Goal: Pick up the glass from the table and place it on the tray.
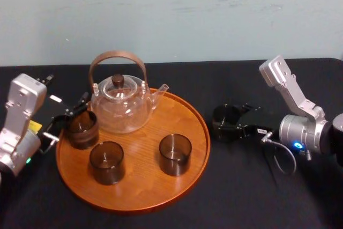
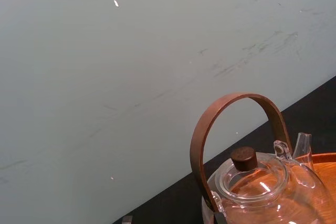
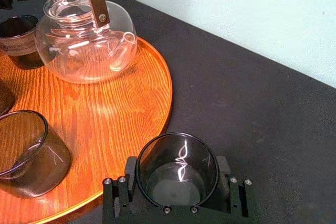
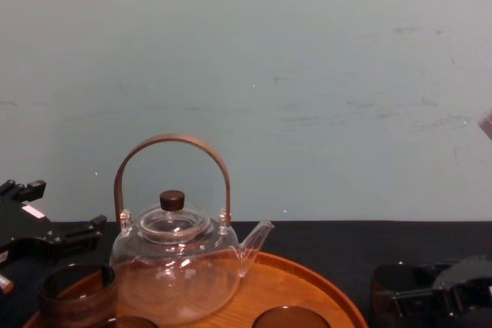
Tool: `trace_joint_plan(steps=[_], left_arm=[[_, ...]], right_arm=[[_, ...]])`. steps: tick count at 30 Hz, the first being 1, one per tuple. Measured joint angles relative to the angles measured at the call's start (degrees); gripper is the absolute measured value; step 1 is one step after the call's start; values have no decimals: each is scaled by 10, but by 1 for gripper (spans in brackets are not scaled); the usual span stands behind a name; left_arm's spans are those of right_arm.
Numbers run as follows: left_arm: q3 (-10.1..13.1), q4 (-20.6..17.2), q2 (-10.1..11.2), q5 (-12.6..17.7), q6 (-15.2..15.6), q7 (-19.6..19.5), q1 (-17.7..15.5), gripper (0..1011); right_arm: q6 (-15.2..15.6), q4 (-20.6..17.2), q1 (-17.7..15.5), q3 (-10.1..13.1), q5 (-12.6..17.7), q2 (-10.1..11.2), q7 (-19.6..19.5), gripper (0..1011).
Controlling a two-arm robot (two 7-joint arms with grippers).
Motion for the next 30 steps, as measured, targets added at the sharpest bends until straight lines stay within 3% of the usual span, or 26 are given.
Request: trace_joint_plan(steps=[3, 21, 30], left_arm=[[0, 0, 0, 0, 0, 0, 0, 1001], [0, 0, 0, 0, 0, 0, 0, 1001], [0, 0, 0, 0, 0, 0, 0, 1001]], right_arm=[[0, 0, 0, 0, 0, 0, 0, 905], [0, -2, -2, 3, 4, 1, 3, 905], [3, -48, -17, 26, 32, 23, 11, 904]])
